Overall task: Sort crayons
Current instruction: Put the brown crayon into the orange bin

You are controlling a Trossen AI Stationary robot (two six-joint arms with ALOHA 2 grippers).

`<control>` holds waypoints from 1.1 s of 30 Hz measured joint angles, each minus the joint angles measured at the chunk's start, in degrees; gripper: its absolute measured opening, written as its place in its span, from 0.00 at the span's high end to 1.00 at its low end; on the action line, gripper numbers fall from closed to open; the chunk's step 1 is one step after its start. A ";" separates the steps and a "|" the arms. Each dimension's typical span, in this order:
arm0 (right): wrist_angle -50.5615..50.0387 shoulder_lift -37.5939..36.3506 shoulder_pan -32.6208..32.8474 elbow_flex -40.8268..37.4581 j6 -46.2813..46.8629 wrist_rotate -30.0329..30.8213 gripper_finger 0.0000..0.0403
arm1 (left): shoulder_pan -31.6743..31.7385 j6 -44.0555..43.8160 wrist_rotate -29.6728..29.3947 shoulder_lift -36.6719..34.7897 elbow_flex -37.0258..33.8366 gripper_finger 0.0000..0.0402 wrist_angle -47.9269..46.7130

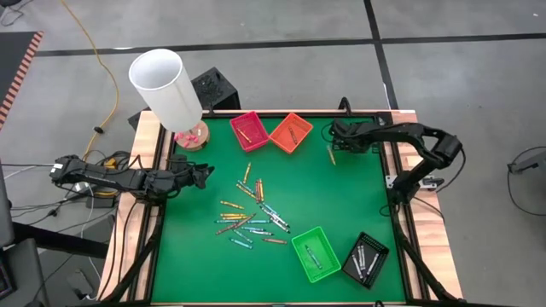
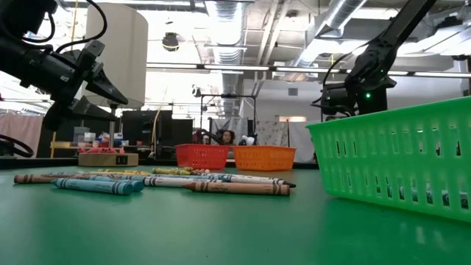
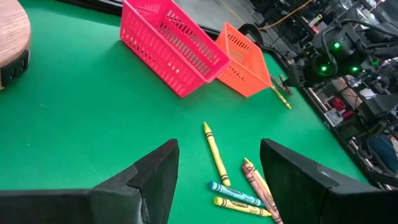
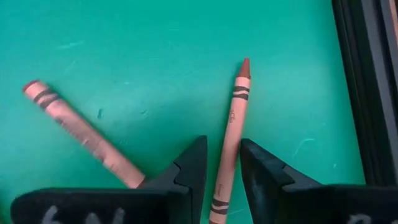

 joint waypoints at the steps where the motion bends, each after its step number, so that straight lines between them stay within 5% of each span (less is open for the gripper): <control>1: -0.07 0.02 -0.13 0.00 0.05 -0.10 0.75 | 0.00 0.01 0.01 0.01 0.00 0.46 -0.01; 9: -0.37 0.02 -0.24 -0.02 0.09 -1.31 0.98 | -0.01 0.11 0.77 -0.01 0.00 0.46 -0.01; 26: 1.53 -9.76 3.04 -0.33 -0.11 -2.71 1.00 | 0.00 0.55 1.54 -0.01 0.00 0.46 -0.01; 33: 16.06 -15.68 8.13 -0.26 -2.15 -2.49 1.00 | -0.01 0.53 1.29 0.01 0.00 0.46 0.01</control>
